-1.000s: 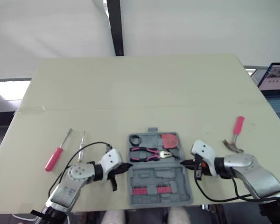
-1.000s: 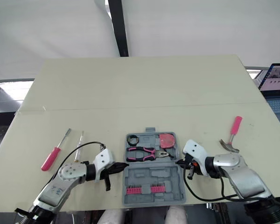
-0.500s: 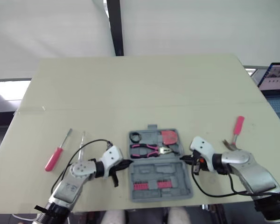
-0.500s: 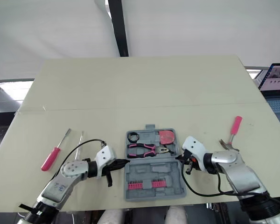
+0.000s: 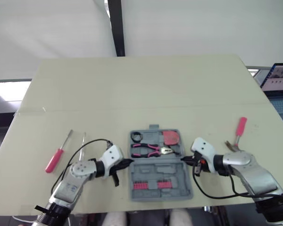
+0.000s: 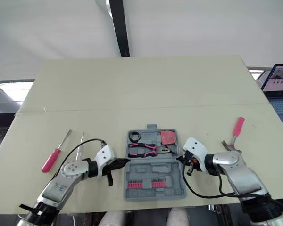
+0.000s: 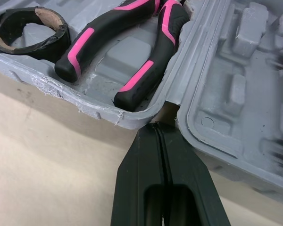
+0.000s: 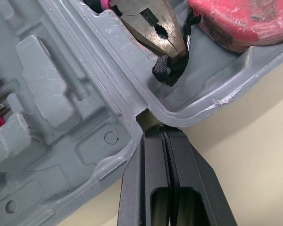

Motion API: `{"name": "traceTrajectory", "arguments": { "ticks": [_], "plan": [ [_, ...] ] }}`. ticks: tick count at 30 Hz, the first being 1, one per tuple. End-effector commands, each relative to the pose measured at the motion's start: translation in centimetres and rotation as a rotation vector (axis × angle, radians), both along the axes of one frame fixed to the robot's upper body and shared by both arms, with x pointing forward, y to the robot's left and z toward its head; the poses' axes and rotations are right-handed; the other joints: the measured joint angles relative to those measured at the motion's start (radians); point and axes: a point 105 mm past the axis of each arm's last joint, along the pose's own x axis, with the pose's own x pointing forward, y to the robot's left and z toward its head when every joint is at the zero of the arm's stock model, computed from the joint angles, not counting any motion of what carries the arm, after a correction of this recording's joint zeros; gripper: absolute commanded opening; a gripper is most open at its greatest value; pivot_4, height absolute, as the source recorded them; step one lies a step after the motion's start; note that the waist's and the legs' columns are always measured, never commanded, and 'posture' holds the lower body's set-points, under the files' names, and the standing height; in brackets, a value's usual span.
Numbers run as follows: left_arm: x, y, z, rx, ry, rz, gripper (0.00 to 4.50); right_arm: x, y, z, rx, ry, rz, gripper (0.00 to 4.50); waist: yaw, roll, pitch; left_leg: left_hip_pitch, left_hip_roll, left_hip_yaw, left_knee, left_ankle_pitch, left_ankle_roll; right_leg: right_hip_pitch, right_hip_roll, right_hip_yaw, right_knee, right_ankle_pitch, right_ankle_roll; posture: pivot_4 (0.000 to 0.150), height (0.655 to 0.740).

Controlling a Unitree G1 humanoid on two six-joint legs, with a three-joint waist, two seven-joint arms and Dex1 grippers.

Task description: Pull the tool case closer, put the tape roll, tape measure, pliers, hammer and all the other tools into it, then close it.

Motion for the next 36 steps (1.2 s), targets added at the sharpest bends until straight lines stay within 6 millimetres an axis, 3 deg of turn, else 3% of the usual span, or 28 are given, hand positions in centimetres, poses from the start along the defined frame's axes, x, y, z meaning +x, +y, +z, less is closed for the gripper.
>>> {"name": "traceTrajectory", "arguments": {
  "ticks": [1,36],
  "plan": [
    [0.35,0.01,0.80,-0.008,-0.042,0.002,0.00,0.38,0.45,0.60,0.005,-0.037,0.014,0.05,-0.001,0.000,0.000,0.000,0.000,0.000,0.000,0.000,0.000,0.000,0.000,0.000,0.000,0.000,0.000,0.150,0.7400],
    [0.81,0.43,1.14,0.006,-0.057,0.020,0.00,1.07,1.13,0.43,0.008,-0.055,0.024,0.05,-0.002,0.000,0.000,0.000,0.000,0.000,0.000,0.000,0.000,0.000,0.000,0.000,0.000,0.000,0.000,0.150,0.7400]
  ]
}}
